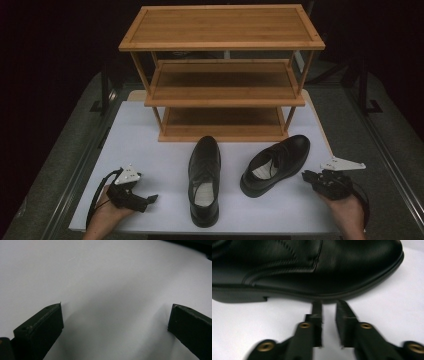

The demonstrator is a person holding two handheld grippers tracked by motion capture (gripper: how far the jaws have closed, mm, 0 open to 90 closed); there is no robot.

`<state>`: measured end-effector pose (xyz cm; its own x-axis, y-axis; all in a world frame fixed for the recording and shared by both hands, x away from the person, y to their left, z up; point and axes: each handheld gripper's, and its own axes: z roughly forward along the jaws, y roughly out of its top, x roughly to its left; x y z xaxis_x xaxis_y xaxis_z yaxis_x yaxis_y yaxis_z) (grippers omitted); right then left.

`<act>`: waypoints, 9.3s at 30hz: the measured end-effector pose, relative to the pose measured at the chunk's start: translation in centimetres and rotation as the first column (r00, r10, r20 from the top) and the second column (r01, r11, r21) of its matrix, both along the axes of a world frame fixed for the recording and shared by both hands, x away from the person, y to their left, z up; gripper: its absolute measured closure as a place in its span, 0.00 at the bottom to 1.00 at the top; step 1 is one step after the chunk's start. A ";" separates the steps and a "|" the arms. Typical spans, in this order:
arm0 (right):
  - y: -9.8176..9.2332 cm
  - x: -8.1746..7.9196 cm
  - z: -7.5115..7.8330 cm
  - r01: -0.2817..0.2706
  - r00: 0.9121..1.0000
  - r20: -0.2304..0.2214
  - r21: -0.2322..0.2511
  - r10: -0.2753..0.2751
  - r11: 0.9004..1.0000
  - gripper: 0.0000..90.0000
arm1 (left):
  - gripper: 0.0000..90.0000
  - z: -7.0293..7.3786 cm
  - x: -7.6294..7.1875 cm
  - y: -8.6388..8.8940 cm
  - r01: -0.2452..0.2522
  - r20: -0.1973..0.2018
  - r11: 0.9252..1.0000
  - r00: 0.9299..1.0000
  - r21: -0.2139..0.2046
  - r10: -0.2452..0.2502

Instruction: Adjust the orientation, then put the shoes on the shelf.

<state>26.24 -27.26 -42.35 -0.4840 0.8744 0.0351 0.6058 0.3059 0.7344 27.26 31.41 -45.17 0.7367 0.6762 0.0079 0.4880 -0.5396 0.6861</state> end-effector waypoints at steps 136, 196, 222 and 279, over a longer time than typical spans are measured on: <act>3.5 1.9 -1.2 -0.269 0.954 -0.101 0.141 0.284 0.953 0.99 | 0.00 0.0 0.0 0.0 0.000 -0.001 1.000 1.000 0.001 0.000; 10.7 5.8 -2.3 -0.403 0.900 -0.123 0.132 0.418 0.906 1.00 | 0.00 0.0 0.0 0.0 -0.001 -0.003 1.000 1.000 0.001 0.001; 8.6 3.5 1.7 -0.340 0.937 0.010 0.248 0.348 0.907 0.60 | 0.07 2.5 -0.3 -2.0 0.040 -0.011 0.993 0.999 -0.110 -0.042; 14.2 2.9 3.4 -0.444 0.895 0.056 0.229 0.444 0.866 0.63 | 0.55 7.1 2.6 -13.0 0.296 0.066 0.936 0.955 -0.189 -0.289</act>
